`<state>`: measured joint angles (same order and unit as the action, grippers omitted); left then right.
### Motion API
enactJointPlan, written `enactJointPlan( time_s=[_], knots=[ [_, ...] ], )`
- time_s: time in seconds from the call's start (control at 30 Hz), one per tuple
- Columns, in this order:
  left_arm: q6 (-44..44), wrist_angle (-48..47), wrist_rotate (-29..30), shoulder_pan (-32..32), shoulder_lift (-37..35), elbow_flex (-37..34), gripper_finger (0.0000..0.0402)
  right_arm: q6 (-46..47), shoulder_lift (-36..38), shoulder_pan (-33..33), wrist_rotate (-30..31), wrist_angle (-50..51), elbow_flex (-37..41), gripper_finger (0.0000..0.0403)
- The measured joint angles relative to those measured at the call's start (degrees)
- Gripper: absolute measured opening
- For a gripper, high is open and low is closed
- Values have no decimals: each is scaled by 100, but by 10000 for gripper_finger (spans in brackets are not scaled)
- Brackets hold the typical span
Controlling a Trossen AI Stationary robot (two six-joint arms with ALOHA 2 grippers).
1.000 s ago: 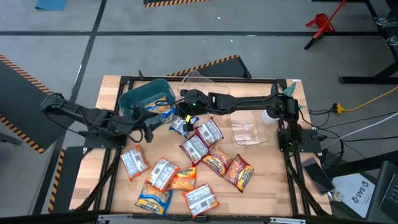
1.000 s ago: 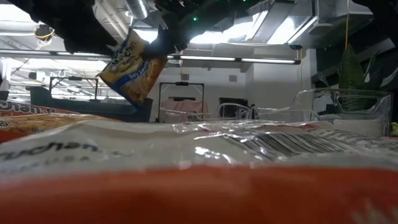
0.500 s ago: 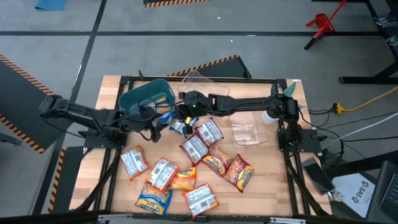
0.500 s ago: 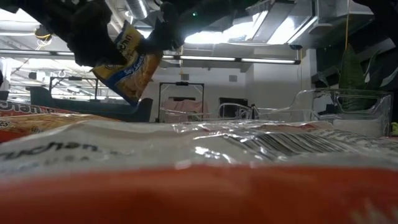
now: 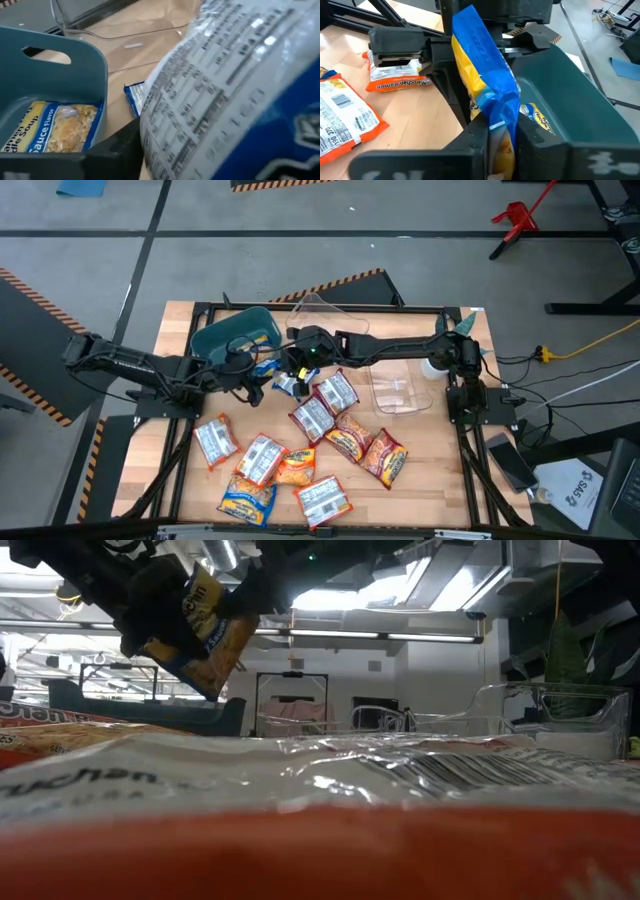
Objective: Sort Maruchan noodles
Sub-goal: Put the blue noodle pack into the blue bin
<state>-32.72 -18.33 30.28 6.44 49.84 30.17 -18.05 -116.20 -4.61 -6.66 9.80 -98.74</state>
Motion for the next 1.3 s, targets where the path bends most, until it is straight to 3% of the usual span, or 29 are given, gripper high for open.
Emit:
enactJointPlan(
  time_s=[0.13, 0.33, 0.53, 0.7, 0.8, 1.07, 1.3],
  knots=[
    [-13, -17, 29, 0, 0, 0, 157, 1, 0, -1, 4, 20, 0, 69],
    [-381, -158, 291, -8, -101, 0, 150, 113, 267, -114, 99, 215, 0, 132],
    [-1434, -686, 1042, -193, -499, 2, 149, 140, 907, -435, 116, 446, -4, 199],
    [-2777, -1563, 1389, -629, -959, 1, 149, 338, 1259, -651, 208, 680, -4, 219],
    [-3296, -2104, 1253, -917, -1111, 2, 149, 466, 1287, -679, 213, 929, -4, 220],
    [-4356, -2979, 170, -1480, -908, 1, 149, 609, 1287, -624, 157, 1424, -2, 221],
    [-5581, -3617, 163, -1849, -892, 2, 148, 624, 1287, -624, 154, 1488, -2, 221]
  ],
)
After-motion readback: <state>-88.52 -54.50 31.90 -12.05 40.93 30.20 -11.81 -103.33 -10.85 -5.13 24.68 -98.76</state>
